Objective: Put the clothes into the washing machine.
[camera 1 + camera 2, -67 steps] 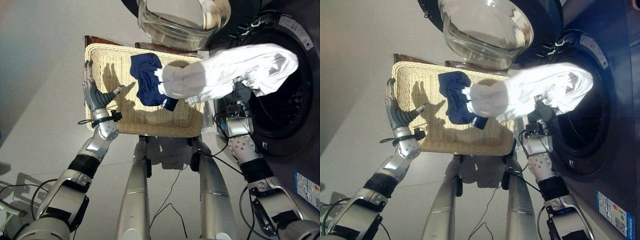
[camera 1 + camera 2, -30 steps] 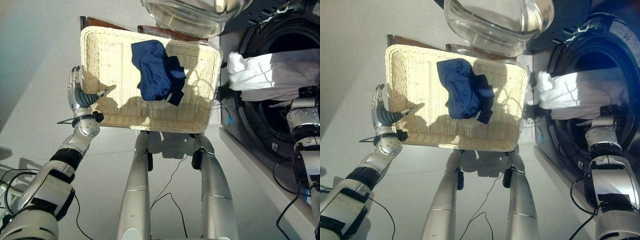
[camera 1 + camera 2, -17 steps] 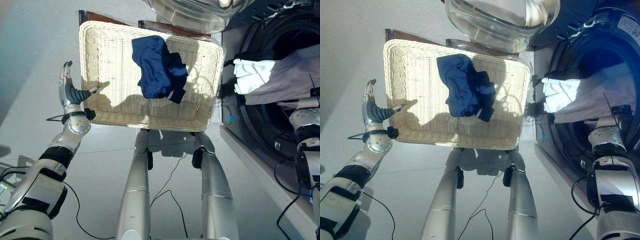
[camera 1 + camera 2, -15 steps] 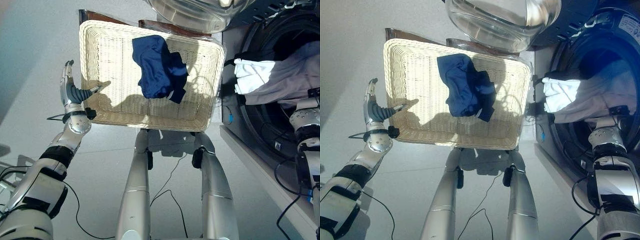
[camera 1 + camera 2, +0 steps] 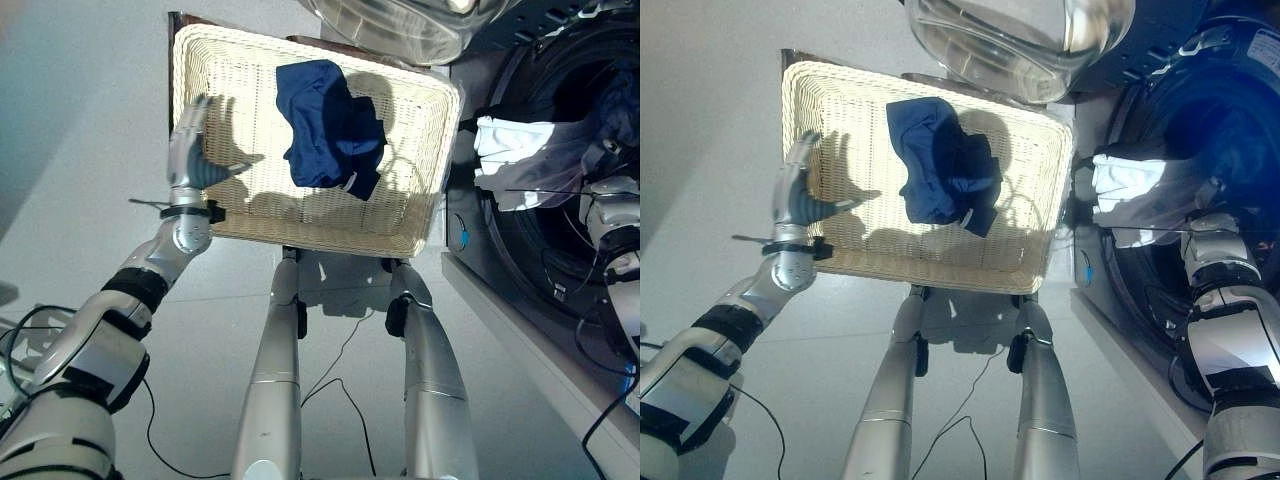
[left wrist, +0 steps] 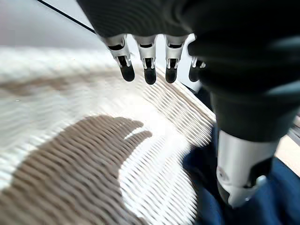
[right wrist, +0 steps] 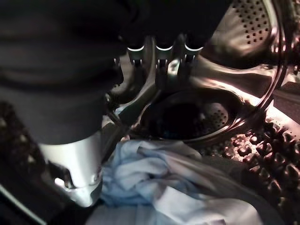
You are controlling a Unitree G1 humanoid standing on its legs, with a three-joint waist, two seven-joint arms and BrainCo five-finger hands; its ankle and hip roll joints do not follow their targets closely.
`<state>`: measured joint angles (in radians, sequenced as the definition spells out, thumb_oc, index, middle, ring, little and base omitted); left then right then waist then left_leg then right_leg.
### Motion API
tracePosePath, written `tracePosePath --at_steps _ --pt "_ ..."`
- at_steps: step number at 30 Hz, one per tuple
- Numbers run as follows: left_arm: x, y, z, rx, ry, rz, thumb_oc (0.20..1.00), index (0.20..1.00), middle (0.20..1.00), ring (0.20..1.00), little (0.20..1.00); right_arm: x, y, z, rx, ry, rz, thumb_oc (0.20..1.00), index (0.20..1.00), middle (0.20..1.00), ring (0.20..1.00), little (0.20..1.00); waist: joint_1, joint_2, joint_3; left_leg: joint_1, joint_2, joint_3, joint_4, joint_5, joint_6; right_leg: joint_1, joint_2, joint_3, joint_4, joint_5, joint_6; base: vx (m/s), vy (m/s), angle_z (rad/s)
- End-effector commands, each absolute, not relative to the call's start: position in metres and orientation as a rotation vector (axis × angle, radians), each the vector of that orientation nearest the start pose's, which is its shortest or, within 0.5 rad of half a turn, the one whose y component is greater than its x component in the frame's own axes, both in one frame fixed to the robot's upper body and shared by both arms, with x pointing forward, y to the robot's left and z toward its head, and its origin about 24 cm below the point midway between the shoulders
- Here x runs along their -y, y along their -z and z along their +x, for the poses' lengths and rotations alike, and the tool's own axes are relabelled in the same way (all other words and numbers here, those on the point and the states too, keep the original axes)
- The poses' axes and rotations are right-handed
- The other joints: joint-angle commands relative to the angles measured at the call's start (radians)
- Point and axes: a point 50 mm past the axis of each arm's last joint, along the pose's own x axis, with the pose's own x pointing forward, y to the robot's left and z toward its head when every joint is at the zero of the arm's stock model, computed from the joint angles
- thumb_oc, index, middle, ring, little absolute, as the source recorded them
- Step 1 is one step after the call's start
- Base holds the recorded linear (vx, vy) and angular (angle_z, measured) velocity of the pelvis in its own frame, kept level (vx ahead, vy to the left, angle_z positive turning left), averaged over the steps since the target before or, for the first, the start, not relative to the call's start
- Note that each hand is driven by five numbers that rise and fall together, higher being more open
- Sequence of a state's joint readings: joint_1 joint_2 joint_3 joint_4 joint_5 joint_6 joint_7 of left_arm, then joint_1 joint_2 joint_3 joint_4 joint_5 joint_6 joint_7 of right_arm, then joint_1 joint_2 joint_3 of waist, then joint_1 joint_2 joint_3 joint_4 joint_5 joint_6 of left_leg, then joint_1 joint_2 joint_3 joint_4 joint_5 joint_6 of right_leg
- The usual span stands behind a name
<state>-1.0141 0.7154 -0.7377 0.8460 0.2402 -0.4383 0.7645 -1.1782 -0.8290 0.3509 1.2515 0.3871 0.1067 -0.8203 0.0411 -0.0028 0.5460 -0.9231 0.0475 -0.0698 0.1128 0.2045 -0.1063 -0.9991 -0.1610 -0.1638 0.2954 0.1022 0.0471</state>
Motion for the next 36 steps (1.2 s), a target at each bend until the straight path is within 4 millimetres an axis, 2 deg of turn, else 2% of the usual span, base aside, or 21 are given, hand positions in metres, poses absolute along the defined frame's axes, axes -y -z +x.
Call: tracePosePath --at_steps 1,3,10,12,17,20,23,27,36 --pt "-0.174 -0.227 0.377 0.967 -0.23 1.069 1.0 1.0 1.0 1.0 1.0 0.388 -0.248 0.333 0.121 1.339 -0.557 1.0 1.0 1.0 1.0 1.0 -0.014 0.051 -0.026 -0.005 -0.068 0.028 0.044 -0.052 0.072 0.025 0.068 0.014 -0.09 0.105 0.073 -0.01 0.055 -0.02" --pt "-0.172 -0.228 0.378 0.978 -0.22 1.089 1.0 1.0 1.0 1.0 1.0 0.385 -0.247 0.335 0.142 1.322 -0.576 1.0 1.0 1.0 1.0 1.0 -0.019 0.053 -0.026 -0.007 -0.066 0.031 0.045 -0.053 0.072 0.022 0.069 0.017 -0.089 0.104 0.074 -0.02 0.046 -0.03" --pt "-0.146 -0.224 0.382 1.022 -0.12 1.277 1.0 1.0 1.0 1.0 1.0 0.356 -0.209 0.347 0.209 1.2 -0.552 1.0 1.0 1.0 1.0 1.0 -0.056 0.049 -0.026 -0.003 -0.052 0.058 0.041 -0.063 0.068 0.011 0.084 0.04 -0.079 0.096 0.077 -0.01 0.047 -0.02" --pt "-0.144 -0.228 0.383 1.04 -0.117 1.29 1.0 1.0 1.0 1.0 1.0 0.351 -0.208 0.35 0.219 1.188 -0.539 1.0 1.0 1.0 1.0 1.0 -0.062 0.046 -0.026 -0.014 -0.051 0.062 0.037 -0.056 0.068 0.0 0.084 0.041 -0.084 0.104 0.076 -0.02 0.038 -0.05" --pt "-0.136 -0.236 0.383 1.081 -0.135 1.305 1.0 1.0 1.0 1.0 1.0 0.335 -0.192 0.354 0.223 1.134 -0.482 1.0 1.0 1.0 1.0 1.0 -0.083 0.039 -0.026 -0.017 -0.043 0.075 0.03 -0.055 0.063 -0.009 0.092 0.055 -0.086 0.105 0.075 -0.01 0.035 -0.08" --pt "-0.133 -0.237 0.384 1.084 -0.148 1.294 1.0 1.0 1.0 1.0 1.0 0.319 -0.173 0.356 0.215 1.078 -0.459 1.0 1.0 1.0 1.0 1.0 -0.094 0.032 -0.026 -0.007 -0.036 0.084 0.031 -0.062 0.061 -0.002 0.098 0.063 -0.081 0.095 0.074 0.0 0.01 -0.01" --pt "-0.13 -0.236 0.386 1.065 -0.142 1.326 1.0 1.0 1.0 1.0 1.0 0.306 -0.165 0.359 0.218 1.024 -0.446 1.0 1.0 1.0 1.0 1.0 -0.103 0.024 -0.026 -0.008 -0.032 0.088 0.034 -0.061 0.059 -0.005 0.102 0.066 -0.076 0.094 0.073 0.01 -0.003 -0.04" --pt "-0.134 -0.23 0.39 1.007 -0.158 1.375 1.0 1.0 1.0 1.0 1.0 0.294 -0.161 0.361 0.247 0.963 -0.427 1.0 1.0 1.0 1.0 1.0 -0.112 0.015 -0.026 -0.008 -0.027 0.094 0.035 -0.06 0.056 -0.007 0.105 0.07 -0.073 0.095 0.072 0.01 0.009 -0.03" --pt "-0.153 -0.229 0.402 0.854 -0.247 1.499 1.0 1.0 1.0 1.0 1.0 0.262 -0.177 0.366 0.4 0.863 -0.38 1.0 1.0 1.0 1.0 1.0 -0.132 0.004 -0.026 -0.016 -0.022 0.104 0.037 -0.056 0.048 -0.017 0.106 0.082 -0.077 0.096 0.073 0.01 0.013 -0.04"
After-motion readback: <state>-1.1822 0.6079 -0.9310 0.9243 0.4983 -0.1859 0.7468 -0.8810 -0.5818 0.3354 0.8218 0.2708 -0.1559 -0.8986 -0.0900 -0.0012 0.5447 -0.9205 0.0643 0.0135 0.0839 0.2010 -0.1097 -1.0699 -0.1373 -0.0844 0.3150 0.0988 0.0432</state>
